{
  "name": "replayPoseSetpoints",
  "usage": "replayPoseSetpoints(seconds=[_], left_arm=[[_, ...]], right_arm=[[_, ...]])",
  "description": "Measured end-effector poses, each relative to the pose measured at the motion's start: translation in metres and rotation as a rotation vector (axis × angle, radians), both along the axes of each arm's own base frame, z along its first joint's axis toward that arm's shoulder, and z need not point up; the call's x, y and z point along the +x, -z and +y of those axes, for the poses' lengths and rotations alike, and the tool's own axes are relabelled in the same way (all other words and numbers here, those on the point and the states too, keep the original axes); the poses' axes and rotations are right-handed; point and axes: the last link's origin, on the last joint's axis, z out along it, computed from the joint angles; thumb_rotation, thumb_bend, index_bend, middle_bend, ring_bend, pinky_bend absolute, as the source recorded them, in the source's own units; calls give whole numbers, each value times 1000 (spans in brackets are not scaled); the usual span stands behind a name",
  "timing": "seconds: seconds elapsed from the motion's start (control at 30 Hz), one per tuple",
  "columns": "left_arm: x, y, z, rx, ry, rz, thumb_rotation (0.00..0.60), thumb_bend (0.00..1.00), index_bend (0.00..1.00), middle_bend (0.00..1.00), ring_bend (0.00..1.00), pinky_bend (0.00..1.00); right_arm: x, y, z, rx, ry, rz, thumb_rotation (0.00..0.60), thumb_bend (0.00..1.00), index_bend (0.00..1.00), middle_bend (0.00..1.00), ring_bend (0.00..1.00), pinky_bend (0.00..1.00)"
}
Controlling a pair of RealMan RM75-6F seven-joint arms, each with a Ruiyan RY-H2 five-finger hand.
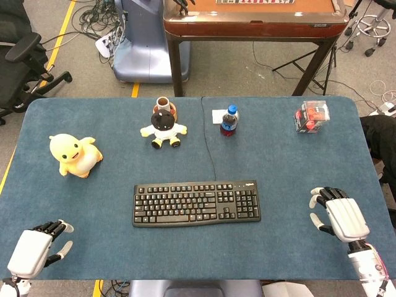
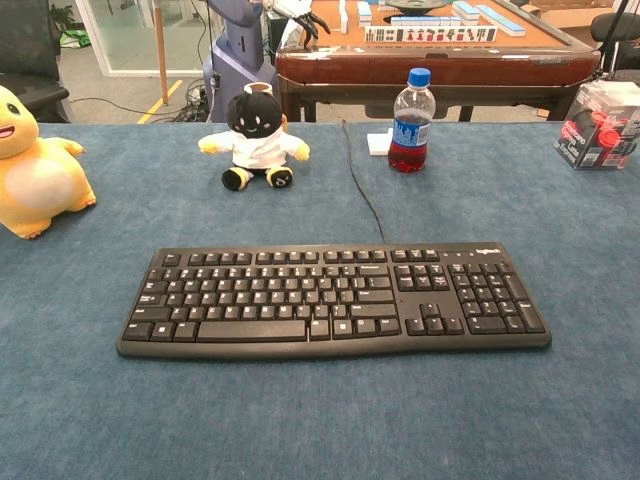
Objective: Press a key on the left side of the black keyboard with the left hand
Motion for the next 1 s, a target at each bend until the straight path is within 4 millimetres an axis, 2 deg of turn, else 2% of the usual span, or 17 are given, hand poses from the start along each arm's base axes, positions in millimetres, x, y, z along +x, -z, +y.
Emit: replayPoseSetpoints(seconds=[0.23,0.43,0.5,0.73,0.83,0.9,0.97,1.0], left_arm=[[0,1,0,-7,4,2,600,241,482,503,521,706],[3,2,2,-7,18,-13,600,240,503,548,532,726],[4,2,3,-6,31,-19,600,240,501,561,556,765],[12,3,6,15,88,-62,600,241,464,645,737,957],[16,5,8,12,105,-83,600,240,431,689,782,999],[17,7,9,1,109,-82,600,240,415,708,800,1000],[19,9,10,-13,114,-65,600,248,405,737,813,1000],[20,10,11,-18,118,-55,600,254,402,748,815,1000]], right_arm=[[1,-2,2,-4,0,-2,600,364,512,317,236,287],[0,-3,1,-5,2,-5,600,365,512,317,236,287],[-1,-3,1,-4,5,-7,600,365,512,317,236,288],[-1,-5,-1,-9,5,-12,600,365,512,317,236,298],[-2,-5,0,-11,9,-8,600,365,512,318,236,379],[-2,-6,0,-11,11,-4,600,371,512,323,240,517],[-2,-7,2,-12,9,2,600,433,512,337,271,642],[-1,-7,3,-13,8,4,600,462,512,344,285,667]])
